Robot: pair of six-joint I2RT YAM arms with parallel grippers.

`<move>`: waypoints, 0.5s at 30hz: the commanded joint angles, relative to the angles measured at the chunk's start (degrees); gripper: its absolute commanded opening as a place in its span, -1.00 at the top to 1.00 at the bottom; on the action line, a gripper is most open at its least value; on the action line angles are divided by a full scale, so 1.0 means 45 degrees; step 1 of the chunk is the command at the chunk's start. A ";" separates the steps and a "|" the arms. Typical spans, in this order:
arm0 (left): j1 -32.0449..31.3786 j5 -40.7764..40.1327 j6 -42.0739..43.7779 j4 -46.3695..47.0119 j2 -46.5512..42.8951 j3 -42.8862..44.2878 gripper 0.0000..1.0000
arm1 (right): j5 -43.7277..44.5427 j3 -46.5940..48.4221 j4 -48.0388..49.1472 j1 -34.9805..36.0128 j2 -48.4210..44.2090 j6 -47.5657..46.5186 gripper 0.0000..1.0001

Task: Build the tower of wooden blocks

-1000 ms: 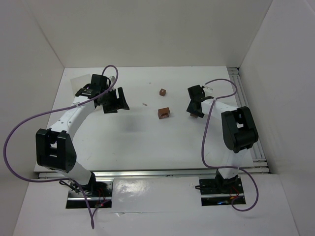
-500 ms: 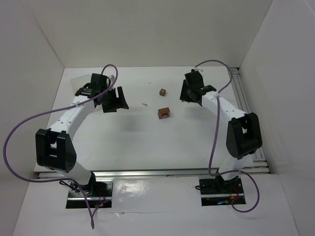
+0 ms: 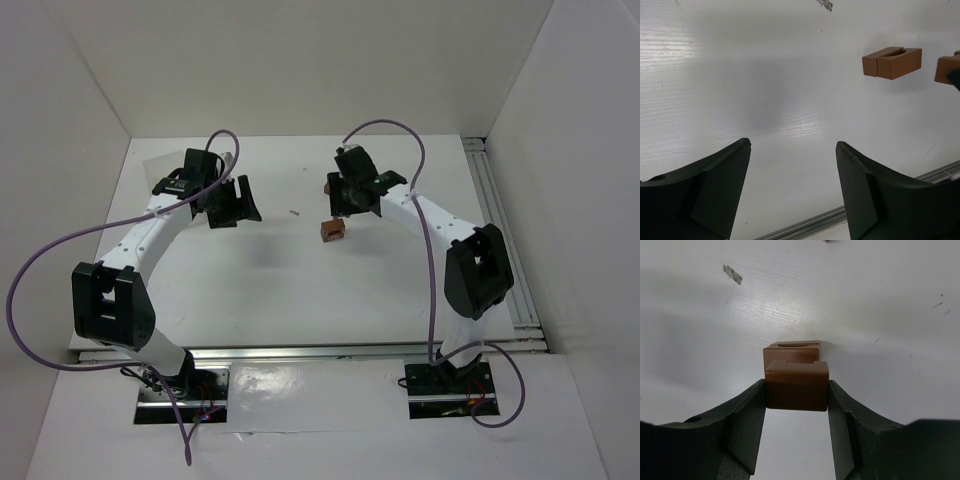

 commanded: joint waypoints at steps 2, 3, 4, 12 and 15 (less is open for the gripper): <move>-0.0067 -0.0060 0.0161 -0.0005 -0.0459 0.0393 -0.63 | 0.0060 0.0806 -0.0644 0.0458 0.0523 -0.0444 0.15; -0.0067 -0.0060 0.0161 -0.0005 -0.0459 0.0393 -0.63 | 0.0060 0.0806 -0.0644 0.0459 0.0659 -0.0446 0.15; -0.0067 -0.0060 0.0161 -0.0005 -0.0459 0.0393 -0.63 | 0.0060 0.0806 -0.0644 0.0575 0.0776 -0.0446 0.15; -0.0067 -0.0177 0.0161 -0.0005 -0.0459 0.0276 -0.63 | 0.0821 0.1371 -0.1014 0.0829 0.1187 -0.0172 0.15; -0.0067 -0.0177 0.0161 -0.0005 -0.0459 0.0276 -0.63 | 0.1115 0.1606 -0.1015 0.0947 0.1324 0.0120 0.13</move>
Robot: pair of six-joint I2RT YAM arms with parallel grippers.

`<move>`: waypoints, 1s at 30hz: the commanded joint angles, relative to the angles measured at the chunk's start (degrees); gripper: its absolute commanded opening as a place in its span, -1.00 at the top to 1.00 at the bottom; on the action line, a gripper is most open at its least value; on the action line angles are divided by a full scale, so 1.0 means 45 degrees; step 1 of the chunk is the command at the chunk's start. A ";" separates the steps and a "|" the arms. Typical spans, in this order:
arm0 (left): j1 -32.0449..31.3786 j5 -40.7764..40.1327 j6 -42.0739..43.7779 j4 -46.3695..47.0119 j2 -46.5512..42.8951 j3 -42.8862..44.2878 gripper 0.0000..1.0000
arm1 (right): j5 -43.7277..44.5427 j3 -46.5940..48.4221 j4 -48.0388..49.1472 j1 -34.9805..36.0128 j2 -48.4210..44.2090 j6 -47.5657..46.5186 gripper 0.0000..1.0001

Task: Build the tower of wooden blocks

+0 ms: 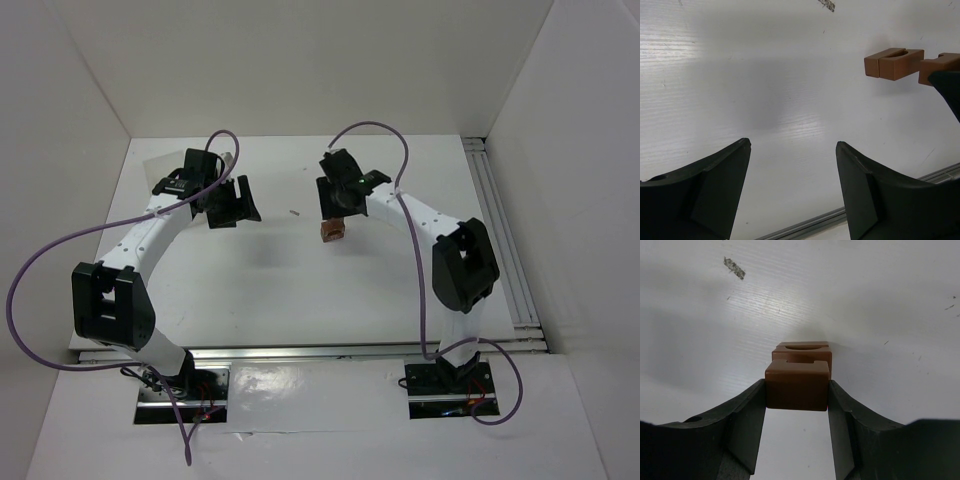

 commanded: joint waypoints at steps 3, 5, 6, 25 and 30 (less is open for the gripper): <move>-0.0067 -0.0060 0.0161 0.0019 -0.0459 0.0276 -0.63 | 0.0547 0.0747 -0.0252 0.0268 0.0401 0.0242 0.12; -0.0067 -0.0060 0.0161 0.0019 -0.0459 0.0276 -0.63 | 0.0664 0.0883 -0.0252 0.0268 0.0403 0.0242 0.12; -0.0067 -0.0060 0.0161 0.0019 -0.0459 0.0160 -0.63 | 0.0664 0.0884 -0.0252 0.0268 0.0538 0.0242 0.12; -0.0067 -0.0060 0.0161 0.0019 -0.0459 0.0159 -0.63 | 0.0898 0.1157 -0.0252 0.0502 0.0910 0.0477 0.12; -0.0067 -0.0060 0.0161 0.0019 -0.0459 0.0159 -0.63 | 0.0898 0.1157 -0.0252 0.0502 0.1028 0.0477 0.12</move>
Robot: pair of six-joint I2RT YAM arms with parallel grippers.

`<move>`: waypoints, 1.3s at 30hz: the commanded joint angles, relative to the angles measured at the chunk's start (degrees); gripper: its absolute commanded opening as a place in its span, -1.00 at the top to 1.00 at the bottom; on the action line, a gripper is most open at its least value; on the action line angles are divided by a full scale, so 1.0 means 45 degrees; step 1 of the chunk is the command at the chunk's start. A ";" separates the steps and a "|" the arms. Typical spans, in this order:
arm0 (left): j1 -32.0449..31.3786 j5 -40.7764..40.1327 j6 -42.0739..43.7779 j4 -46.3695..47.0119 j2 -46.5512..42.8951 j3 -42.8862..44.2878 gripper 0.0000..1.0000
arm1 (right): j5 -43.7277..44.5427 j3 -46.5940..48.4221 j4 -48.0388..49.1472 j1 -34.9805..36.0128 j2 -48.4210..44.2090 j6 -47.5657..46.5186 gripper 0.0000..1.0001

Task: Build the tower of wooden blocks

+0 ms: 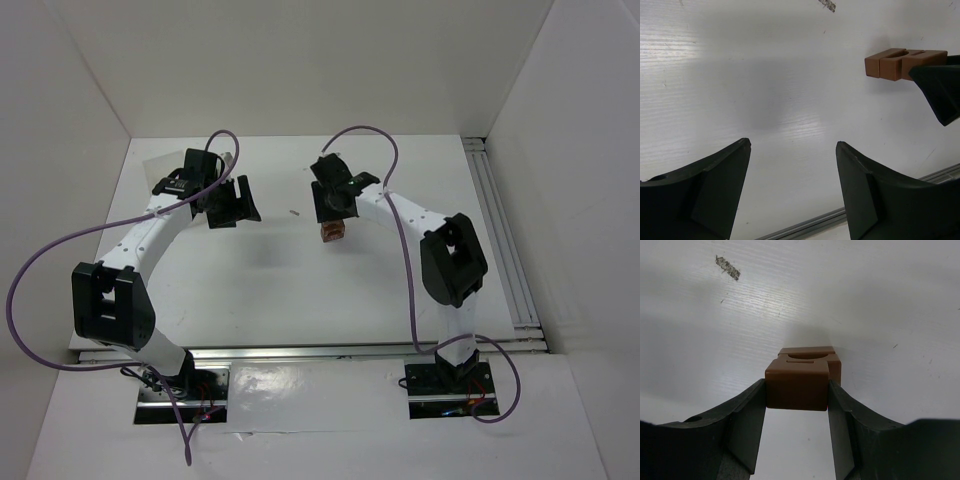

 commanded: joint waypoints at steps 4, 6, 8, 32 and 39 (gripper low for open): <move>-0.0067 -0.0031 0.0161 0.0024 -0.0459 0.0159 -0.63 | 0.0364 0.0521 -0.0184 0.0133 0.0193 0.0142 0.12; -0.0067 -0.0031 0.0161 0.0024 -0.0459 0.0159 -0.63 | 0.0365 0.0405 -0.0184 0.0133 0.0193 0.0142 0.12; -0.0067 -0.0031 0.0161 0.0024 -0.0459 0.0159 -0.63 | 0.0365 0.0404 -0.0184 0.0133 0.0193 0.0142 0.12; -0.0067 0.0086 0.0161 0.0024 -0.0459 0.0159 -0.63 | 0.0599 0.0054 -0.0302 0.0133 0.0076 0.0142 0.12; -0.0067 0.0086 0.0161 0.0024 -0.0459 0.0159 -0.63 | 0.0599 -0.0065 -0.0302 0.0133 -0.0042 0.0142 0.12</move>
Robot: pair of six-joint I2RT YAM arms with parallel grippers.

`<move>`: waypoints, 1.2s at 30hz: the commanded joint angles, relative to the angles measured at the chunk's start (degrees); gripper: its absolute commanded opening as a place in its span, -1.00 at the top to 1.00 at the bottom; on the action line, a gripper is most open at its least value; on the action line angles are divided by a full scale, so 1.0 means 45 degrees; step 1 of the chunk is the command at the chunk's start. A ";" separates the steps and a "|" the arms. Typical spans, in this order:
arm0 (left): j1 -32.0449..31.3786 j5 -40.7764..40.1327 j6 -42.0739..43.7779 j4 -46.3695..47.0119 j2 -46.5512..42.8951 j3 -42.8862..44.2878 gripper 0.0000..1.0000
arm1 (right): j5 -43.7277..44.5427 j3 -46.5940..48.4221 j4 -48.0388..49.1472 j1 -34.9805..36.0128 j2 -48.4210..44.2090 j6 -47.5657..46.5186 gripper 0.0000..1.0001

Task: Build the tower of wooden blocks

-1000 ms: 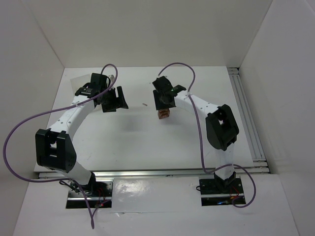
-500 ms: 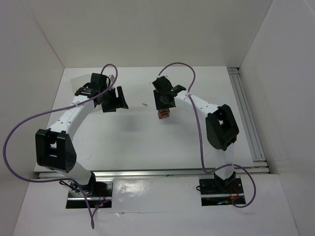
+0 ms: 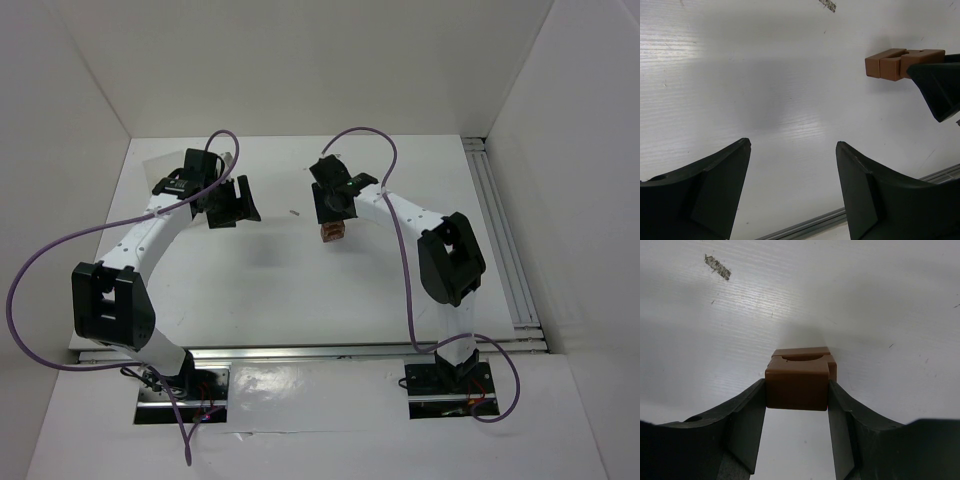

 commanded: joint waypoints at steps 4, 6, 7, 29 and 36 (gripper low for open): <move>-0.0067 0.0105 0.0161 0.0024 -0.0454 0.0275 -0.63 | 0.0298 -0.0162 -0.0292 0.0113 -0.0260 0.0142 0.12; -0.0067 0.0105 0.0161 0.0024 -0.0454 0.0276 -0.63 | 0.0298 -0.0162 -0.0292 0.0113 -0.0260 0.0142 0.10; -0.0067 0.0222 0.0161 0.0024 -0.0454 0.0276 -0.63 | 0.0298 -0.0162 -0.0292 0.0113 -0.0260 0.0142 0.10; -0.0067 0.0223 0.0161 -0.0093 -0.0337 0.0393 -0.63 | 0.0532 -0.0280 -0.0292 0.0113 -0.0377 0.0142 -0.34; -0.0067 0.0223 0.0161 -0.0093 -0.0337 0.0393 -0.63 | 0.0532 -0.0280 -0.0292 0.0113 -0.0377 0.0142 -0.41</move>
